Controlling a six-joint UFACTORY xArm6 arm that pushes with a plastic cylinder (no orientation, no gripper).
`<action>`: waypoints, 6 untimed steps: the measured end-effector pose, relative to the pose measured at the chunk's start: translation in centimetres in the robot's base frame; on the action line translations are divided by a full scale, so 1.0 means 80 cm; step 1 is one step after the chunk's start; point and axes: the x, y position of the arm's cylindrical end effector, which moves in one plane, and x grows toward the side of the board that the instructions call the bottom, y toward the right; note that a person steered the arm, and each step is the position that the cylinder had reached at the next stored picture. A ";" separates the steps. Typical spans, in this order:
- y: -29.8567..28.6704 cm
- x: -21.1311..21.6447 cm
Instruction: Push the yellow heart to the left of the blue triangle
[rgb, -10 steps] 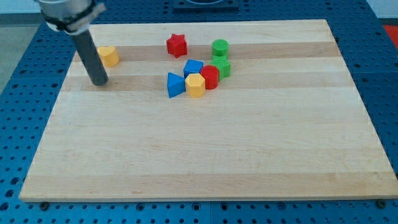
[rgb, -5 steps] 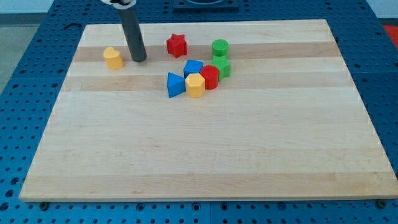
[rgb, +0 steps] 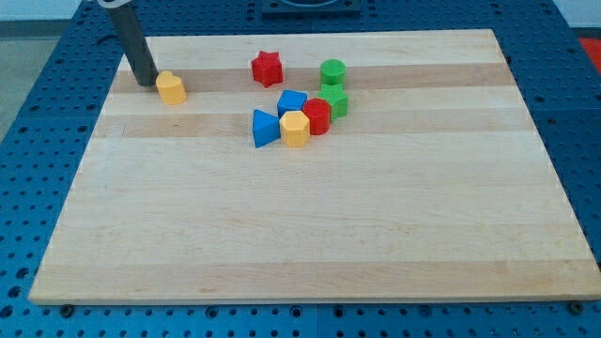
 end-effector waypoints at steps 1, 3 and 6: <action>0.040 0.004; 0.111 0.045; 0.084 0.059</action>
